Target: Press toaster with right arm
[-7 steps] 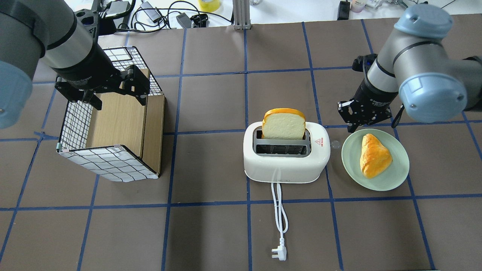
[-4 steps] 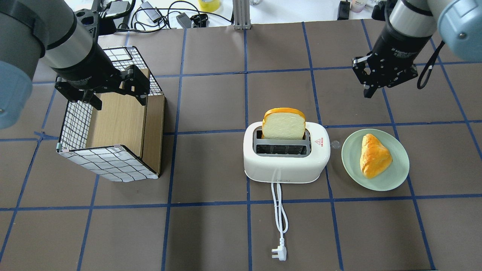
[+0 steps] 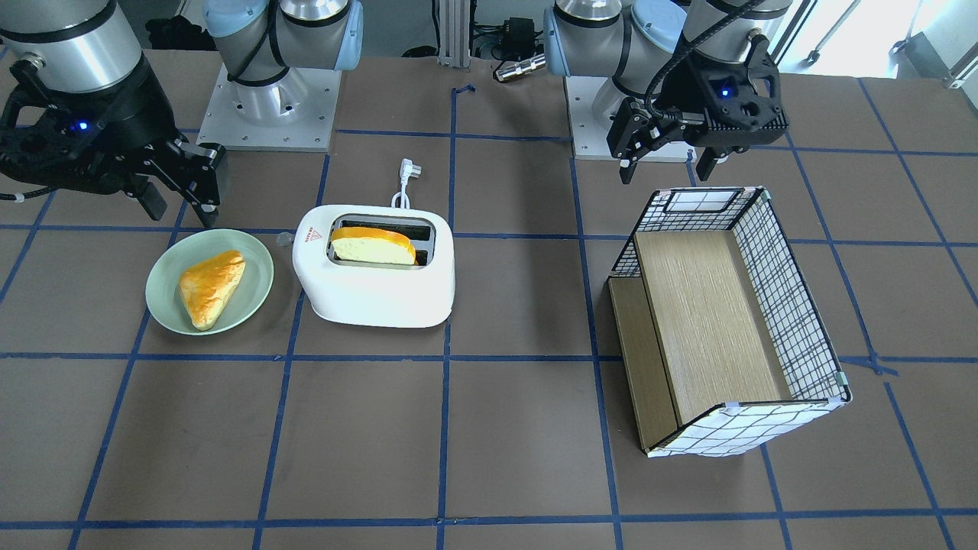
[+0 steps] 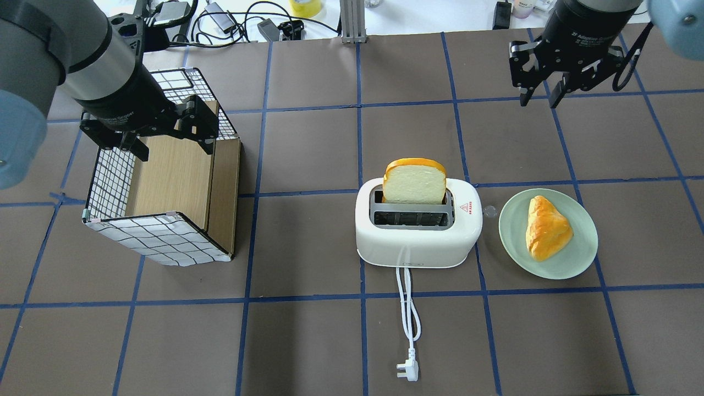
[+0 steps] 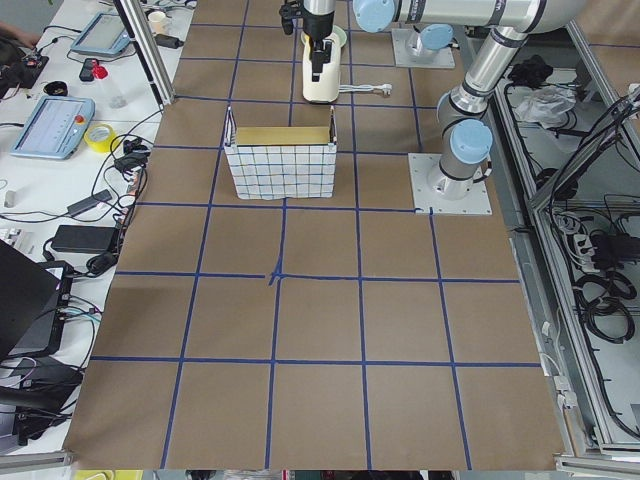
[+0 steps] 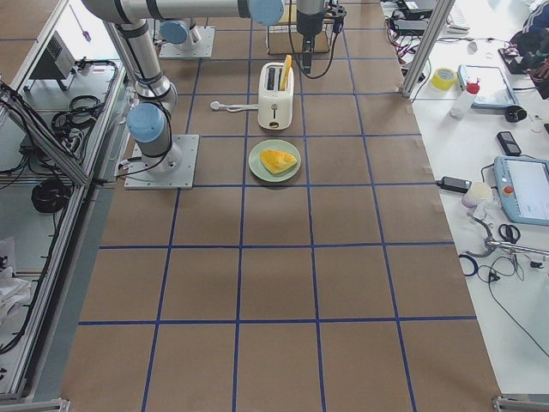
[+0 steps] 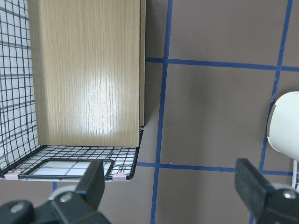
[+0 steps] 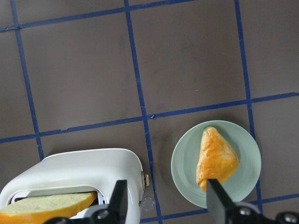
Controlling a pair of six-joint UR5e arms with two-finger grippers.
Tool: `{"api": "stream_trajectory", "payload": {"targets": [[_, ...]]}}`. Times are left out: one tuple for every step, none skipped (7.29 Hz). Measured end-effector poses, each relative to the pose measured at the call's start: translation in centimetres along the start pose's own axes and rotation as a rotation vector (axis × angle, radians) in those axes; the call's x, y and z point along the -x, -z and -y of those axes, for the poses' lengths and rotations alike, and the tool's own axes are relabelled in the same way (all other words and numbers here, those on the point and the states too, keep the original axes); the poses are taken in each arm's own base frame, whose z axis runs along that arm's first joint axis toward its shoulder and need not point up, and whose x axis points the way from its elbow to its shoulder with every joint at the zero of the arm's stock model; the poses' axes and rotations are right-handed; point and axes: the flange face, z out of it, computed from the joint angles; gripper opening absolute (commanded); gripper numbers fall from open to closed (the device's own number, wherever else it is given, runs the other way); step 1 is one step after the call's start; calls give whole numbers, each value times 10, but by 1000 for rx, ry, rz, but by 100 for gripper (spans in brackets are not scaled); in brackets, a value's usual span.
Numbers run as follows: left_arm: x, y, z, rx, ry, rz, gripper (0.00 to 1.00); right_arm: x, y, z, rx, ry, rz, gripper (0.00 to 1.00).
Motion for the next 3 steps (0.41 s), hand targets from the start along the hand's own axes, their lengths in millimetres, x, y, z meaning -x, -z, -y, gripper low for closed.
{"api": "stream_trajectory", "payload": {"targets": [[0,0,0,0,0,0,100,3,3,1,-32,7,-21,100],[0,0,0,0,0,0,100,8,5,1,-55,21,-44,100],[0,0,0,0,0,0,100,14,4,0,-65,34,-54,100]]}}
